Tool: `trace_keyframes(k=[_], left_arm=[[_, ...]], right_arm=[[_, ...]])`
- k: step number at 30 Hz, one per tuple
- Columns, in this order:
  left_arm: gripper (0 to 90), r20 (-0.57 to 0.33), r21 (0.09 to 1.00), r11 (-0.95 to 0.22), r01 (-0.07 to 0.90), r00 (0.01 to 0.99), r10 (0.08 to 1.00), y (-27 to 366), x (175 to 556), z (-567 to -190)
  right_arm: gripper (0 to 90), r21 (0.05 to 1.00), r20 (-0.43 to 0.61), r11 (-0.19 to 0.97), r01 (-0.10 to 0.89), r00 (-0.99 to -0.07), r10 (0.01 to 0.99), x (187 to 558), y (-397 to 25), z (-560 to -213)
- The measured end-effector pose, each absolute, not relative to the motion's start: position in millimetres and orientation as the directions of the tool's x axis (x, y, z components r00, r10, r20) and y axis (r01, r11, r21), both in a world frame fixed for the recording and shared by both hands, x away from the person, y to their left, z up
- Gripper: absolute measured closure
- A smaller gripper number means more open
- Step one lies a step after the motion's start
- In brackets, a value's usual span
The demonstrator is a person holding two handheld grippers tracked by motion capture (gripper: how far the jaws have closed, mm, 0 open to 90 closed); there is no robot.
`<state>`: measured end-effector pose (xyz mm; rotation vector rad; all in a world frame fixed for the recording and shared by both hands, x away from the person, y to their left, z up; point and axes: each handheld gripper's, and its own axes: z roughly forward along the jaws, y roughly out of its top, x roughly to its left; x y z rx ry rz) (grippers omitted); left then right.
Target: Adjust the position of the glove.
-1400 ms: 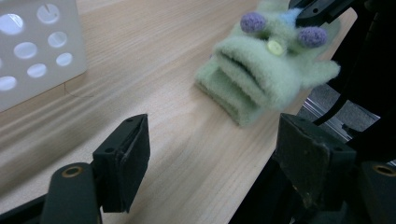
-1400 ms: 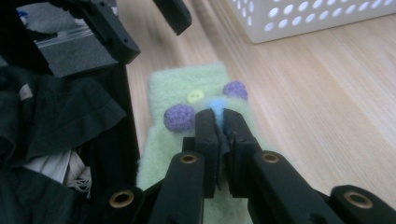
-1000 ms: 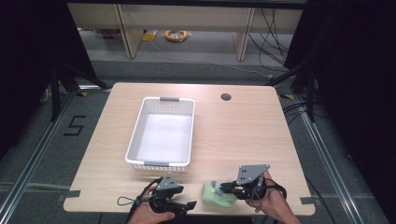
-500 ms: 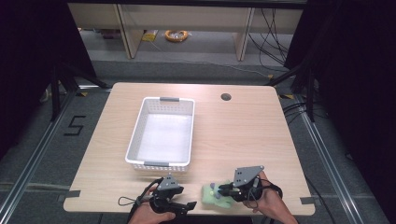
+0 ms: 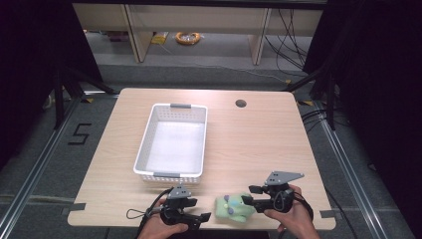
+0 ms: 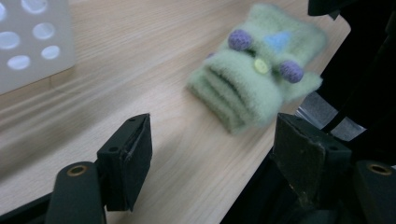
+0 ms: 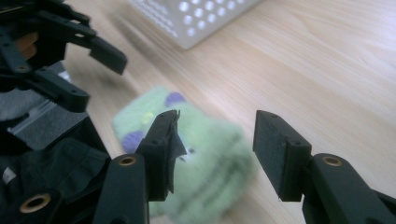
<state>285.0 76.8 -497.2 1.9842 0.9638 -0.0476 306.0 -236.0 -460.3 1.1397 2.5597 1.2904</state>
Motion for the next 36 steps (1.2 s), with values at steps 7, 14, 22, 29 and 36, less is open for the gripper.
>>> trace_keyframes(k=[7, 14, 22, 29, 36], left_arm=[[28.3, -0.433, 0.677, -0.293, 0.675, 0.687, 0.584, 58.9, 289.0, -497.6], [30.0, -0.413, 0.672, -0.301, 0.677, 0.680, 0.605, 42.6, 298.1, -496.7], [37.4, -0.429, 0.638, -0.315, 0.703, 0.664, 0.613, 31.1, 301.6, -505.8], [41.7, -0.417, 0.635, -0.344, 0.692, 0.681, 0.601, 24.4, 299.8, -509.8], [46.8, -0.422, 0.640, -0.343, 0.687, 0.687, 0.591, 23.4, 302.8, -511.4]], right_arm=[[48.9, 0.696, 0.289, 0.334, 0.636, -0.673, 0.681, 304.8, -247.2, -465.6], [47.7, 0.672, 0.319, 0.328, 0.664, -0.659, 0.681, 308.0, -241.1, -474.3], [48.4, 0.634, 0.307, 0.366, 0.681, -0.656, 0.689, 311.6, -241.8, -486.8], [51.5, 0.622, 0.320, 0.361, 0.695, -0.646, 0.693, 311.1, -241.9, -493.3], [52.4, 0.607, 0.359, 0.352, 0.713, -0.641, 0.678, 312.5, -242.4, -498.2]])
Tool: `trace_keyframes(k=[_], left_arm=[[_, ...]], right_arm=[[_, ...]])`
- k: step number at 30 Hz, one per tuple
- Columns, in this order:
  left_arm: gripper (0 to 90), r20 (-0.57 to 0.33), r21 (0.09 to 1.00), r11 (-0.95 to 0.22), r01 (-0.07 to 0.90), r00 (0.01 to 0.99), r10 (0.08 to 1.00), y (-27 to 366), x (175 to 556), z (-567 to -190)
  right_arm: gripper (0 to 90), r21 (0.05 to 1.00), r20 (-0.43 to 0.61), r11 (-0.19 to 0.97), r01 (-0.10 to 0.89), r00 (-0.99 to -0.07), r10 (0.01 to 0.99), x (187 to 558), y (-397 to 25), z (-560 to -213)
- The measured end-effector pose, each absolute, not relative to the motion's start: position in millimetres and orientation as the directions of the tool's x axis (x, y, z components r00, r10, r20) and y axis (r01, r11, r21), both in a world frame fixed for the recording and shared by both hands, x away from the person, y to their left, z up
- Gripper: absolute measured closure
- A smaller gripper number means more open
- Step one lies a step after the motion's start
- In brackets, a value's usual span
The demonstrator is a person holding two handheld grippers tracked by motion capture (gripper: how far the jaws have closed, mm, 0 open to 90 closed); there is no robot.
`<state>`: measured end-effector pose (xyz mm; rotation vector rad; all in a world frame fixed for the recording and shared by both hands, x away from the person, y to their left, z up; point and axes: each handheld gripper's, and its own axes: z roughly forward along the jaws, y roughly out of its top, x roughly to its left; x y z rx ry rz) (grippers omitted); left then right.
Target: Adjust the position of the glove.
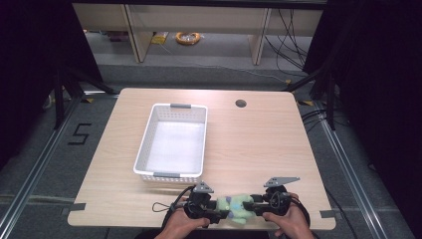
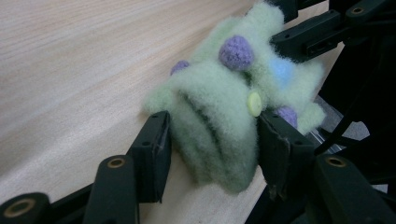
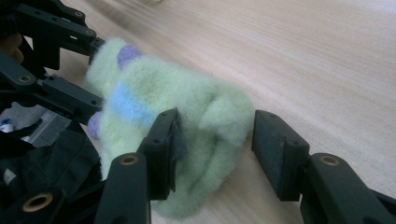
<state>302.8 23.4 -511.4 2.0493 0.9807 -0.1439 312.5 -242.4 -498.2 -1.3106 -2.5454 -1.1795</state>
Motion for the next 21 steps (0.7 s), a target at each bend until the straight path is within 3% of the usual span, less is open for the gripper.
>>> trace_keyframes(k=[8, 15, 21], left_arm=[[52.7, -0.408, 0.649, -0.352, 0.675, 0.699, 0.588, 20.7, 302.1, -512.1], [63.8, -0.425, 0.648, -0.348, 0.678, 0.701, 0.573, 22.0, 302.7, -512.3], [69.4, -0.443, 0.653, -0.349, 0.672, 0.713, 0.543, 24.5, 303.9, -512.4]], right_arm=[[53.0, 0.584, 0.457, 0.305, 0.752, -0.616, 0.642, 316.5, -243.3, -508.6], [66.7, 0.561, 0.532, 0.273, 0.782, -0.593, 0.605, 316.3, -245.0, -510.1], [72.1, 0.589, 0.517, 0.277, 0.759, -0.617, 0.593, 317.2, -247.0, -509.0]])
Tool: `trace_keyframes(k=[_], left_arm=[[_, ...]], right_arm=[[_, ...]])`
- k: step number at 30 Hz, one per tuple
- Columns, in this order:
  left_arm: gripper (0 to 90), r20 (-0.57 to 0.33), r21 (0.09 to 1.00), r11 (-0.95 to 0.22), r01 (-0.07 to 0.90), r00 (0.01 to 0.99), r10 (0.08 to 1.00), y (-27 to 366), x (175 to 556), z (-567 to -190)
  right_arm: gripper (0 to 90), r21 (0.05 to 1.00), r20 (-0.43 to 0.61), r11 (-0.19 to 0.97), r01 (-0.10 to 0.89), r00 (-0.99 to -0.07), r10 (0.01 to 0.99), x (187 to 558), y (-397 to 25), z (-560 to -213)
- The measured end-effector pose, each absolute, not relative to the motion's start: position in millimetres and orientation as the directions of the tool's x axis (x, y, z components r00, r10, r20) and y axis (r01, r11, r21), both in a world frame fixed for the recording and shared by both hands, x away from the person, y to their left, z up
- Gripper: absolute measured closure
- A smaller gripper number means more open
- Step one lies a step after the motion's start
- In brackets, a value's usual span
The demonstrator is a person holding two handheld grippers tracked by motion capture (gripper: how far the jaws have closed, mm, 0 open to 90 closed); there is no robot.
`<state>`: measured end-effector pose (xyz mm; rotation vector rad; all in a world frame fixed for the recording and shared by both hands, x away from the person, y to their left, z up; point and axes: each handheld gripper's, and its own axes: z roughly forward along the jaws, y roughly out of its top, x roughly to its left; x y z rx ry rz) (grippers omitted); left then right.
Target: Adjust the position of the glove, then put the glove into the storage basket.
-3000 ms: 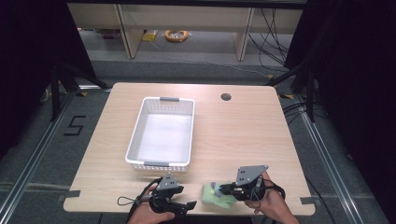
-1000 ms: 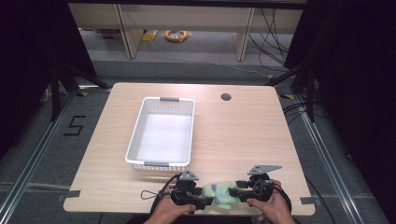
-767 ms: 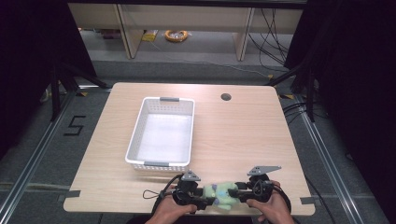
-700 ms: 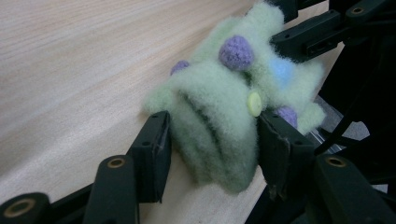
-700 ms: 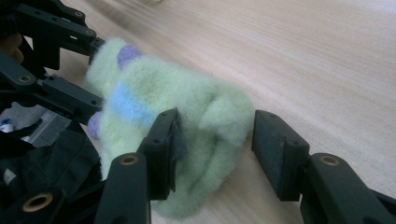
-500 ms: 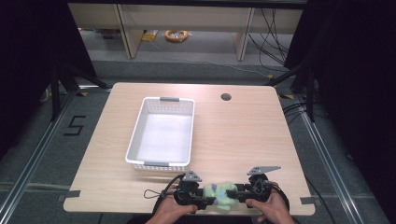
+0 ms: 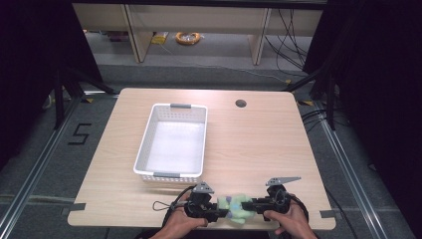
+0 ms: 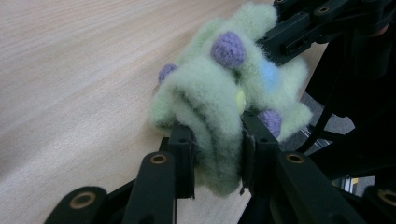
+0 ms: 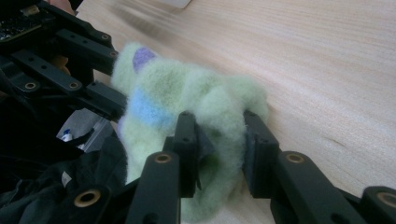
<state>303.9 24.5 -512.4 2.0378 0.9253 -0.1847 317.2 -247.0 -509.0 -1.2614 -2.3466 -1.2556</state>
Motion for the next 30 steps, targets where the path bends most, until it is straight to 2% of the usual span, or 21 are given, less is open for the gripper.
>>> trace_keyframes(k=[2, 4, 6, 7, 15, 16, 18, 26, 29, 30], left_arm=[[70.0, -0.447, 0.653, -0.351, 0.671, 0.716, 0.537, 25.8, 304.6, -511.7], [70.9, -0.445, 0.655, -0.349, 0.670, 0.716, 0.537, 26.1, 304.2, -511.2], [71.6, -0.446, 0.657, -0.353, 0.666, 0.721, 0.530, 26.7, 304.1, -509.9], [71.9, -0.442, 0.660, -0.349, 0.665, 0.720, 0.535, 26.6, 303.7, -509.2], [72.8, -0.440, 0.675, -0.344, 0.653, 0.730, 0.523, 28.7, 301.4, -503.3], [72.9, -0.435, 0.678, -0.347, 0.648, 0.734, 0.521, 29.4, 301.1, -502.3], [72.8, -0.432, 0.682, -0.344, 0.645, 0.735, 0.523, 30.8, 301.0, -500.6], [72.8, -0.406, 0.693, -0.356, 0.627, 0.747, 0.527, 32.6, 301.3, -496.4], [72.7, -0.406, 0.699, -0.351, 0.624, 0.749, 0.523, 34.5, 301.4, -493.4], [72.7, -0.404, 0.703, -0.349, 0.620, 0.751, 0.522, 35.4, 301.6, -492.4]], right_arm=[[72.5, 0.575, 0.530, 0.268, 0.773, -0.602, 0.597, 315.2, -245.6, -506.9], [73.2, 0.608, 0.499, 0.282, 0.742, -0.634, 0.591, 315.8, -245.6, -506.2], [73.7, 0.590, 0.519, 0.266, 0.762, -0.610, 0.599, 312.7, -243.2, -503.3], [73.9, 0.622, 0.481, 0.284, 0.730, -0.642, 0.597, 314.7, -244.5, -503.6], [74.4, 0.638, 0.483, 0.271, 0.721, -0.649, 0.588, 312.7, -243.7, -499.0], [74.4, 0.621, 0.512, 0.254, 0.742, -0.629, 0.586, 310.6, -242.2, -497.5], [74.5, 0.655, 0.469, 0.277, 0.703, -0.665, 0.581, 312.4, -242.4, -497.1], [74.5, 0.649, 0.489, 0.252, 0.718, -0.648, 0.584, 309.8, -238.4, -489.9], [74.5, 0.679, 0.445, 0.272, 0.682, -0.676, 0.587, 312.0, -238.0, -487.1], [74.5, 0.658, 0.473, 0.258, 0.707, -0.655, 0.590, 310.6, -235.3, -484.8]])
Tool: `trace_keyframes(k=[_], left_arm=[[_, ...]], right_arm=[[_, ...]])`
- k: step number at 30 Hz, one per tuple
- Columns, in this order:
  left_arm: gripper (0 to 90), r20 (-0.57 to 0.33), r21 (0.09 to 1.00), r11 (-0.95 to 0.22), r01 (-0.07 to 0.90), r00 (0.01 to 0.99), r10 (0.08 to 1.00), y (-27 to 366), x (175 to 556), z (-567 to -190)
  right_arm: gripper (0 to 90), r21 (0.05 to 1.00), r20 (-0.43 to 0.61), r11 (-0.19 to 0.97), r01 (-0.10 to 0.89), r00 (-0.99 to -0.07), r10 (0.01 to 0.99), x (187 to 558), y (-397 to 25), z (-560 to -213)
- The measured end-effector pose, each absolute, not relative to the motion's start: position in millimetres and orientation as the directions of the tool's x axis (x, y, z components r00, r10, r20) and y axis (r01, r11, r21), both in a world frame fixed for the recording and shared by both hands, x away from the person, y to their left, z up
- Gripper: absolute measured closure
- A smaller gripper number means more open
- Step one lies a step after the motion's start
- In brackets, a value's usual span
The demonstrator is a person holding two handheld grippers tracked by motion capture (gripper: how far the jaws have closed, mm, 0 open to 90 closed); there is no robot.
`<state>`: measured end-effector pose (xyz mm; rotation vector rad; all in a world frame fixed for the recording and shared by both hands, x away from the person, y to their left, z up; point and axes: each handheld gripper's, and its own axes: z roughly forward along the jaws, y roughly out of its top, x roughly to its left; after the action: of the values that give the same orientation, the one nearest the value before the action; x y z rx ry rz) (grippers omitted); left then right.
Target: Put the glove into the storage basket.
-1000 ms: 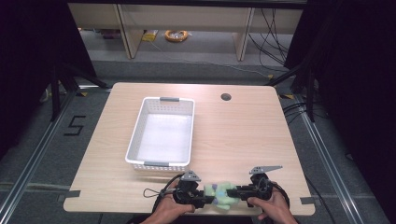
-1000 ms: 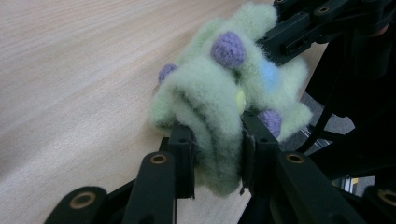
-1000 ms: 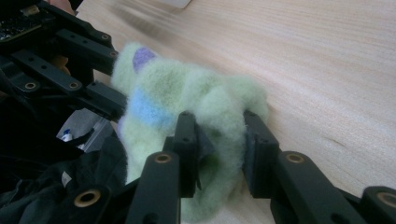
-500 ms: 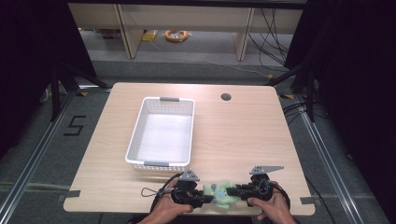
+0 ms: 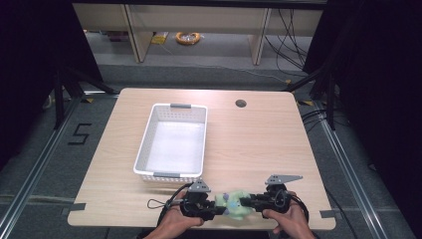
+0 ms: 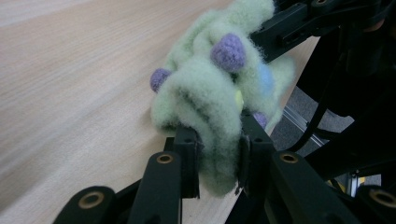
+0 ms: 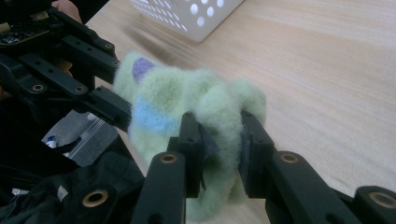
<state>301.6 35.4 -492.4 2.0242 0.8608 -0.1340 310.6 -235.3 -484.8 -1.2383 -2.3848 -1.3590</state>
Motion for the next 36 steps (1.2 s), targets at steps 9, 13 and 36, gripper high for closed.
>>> trace_keyframes(k=[9, 13, 36], left_arm=[[72.6, -0.399, 0.732, -0.315, 0.605, 0.754, 0.521, 43.6, 301.8, -475.3], [72.5, -0.394, 0.742, -0.301, 0.598, 0.754, 0.526, 50.0, 303.5, -464.8], [72.3, -0.356, 0.750, -0.312, 0.583, 0.754, 0.552, 89.5, 327.2, -409.1]], right_arm=[[74.5, 0.696, 0.417, 0.277, 0.662, -0.687, 0.594, 314.8, -227.7, -467.0], [74.5, 0.694, 0.432, 0.268, 0.668, -0.685, 0.586, 316.9, -220.6, -456.2], [74.5, 0.723, 0.360, 0.336, 0.603, -0.745, 0.562, 349.2, -177.1, -396.3]])
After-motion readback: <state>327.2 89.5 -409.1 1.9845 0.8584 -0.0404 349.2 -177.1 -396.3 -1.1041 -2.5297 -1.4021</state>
